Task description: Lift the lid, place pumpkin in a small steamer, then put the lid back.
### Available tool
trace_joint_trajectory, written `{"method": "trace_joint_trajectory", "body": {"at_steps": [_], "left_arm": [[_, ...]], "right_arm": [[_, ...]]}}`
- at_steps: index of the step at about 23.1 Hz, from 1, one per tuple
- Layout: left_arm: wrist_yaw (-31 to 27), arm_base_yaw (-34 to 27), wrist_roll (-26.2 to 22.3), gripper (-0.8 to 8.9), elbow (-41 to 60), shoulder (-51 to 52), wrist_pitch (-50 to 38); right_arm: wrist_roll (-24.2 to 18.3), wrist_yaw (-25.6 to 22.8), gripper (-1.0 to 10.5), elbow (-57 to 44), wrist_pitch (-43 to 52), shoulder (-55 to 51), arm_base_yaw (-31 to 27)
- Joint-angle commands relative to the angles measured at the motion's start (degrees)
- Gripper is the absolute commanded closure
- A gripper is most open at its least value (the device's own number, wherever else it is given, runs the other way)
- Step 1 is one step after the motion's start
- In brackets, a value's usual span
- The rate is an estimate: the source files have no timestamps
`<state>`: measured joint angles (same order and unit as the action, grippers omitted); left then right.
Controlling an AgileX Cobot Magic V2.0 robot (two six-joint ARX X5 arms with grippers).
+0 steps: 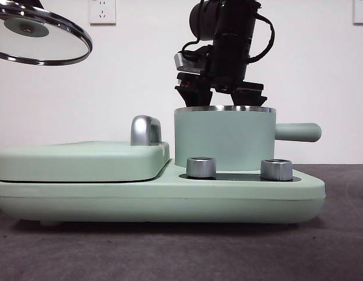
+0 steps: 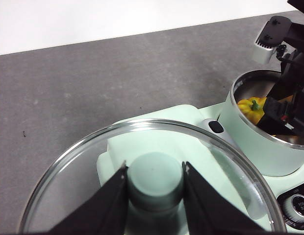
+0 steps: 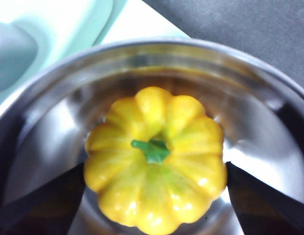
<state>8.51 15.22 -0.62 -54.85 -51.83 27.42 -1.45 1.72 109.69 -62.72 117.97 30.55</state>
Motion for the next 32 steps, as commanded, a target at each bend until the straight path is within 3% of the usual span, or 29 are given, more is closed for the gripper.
{"method": "trace_joint_trajectory", "body": {"at_steps": [1,7,14,19,24,32], "left_arm": [[0.0,0.0,-0.1,8.02,-1.0,-0.3,-1.7],[0.0,0.0,-0.1,8.02,-1.0,-0.3,-1.7],[0.0,0.0,-0.1,8.02,-1.0,-0.3,-1.7],[0.0,0.1,-0.1,8.02,-1.0,-0.3,-1.7],[0.0,0.1,-0.1,8.02,-1.0,-0.3,-1.6],[0.9,1.9,-0.1,8.03,-1.0,-2.6,-1.6]], "right_arm": [[-0.5,0.2,4.9,1.6,-0.2,1.5,0.5],[-0.5,-0.2,4.7,1.7,0.3,0.3,0.4],[1.1,-1.6,4.9,-0.3,4.2,-11.9,0.4],[1.7,-2.1,5.1,-21.6,20.4,-28.7,0.4],[5.4,-2.3,5.4,-45.7,36.8,-47.5,0.4],[5.9,-6.8,6.3,-66.8,38.2,-70.9,0.5]]}}
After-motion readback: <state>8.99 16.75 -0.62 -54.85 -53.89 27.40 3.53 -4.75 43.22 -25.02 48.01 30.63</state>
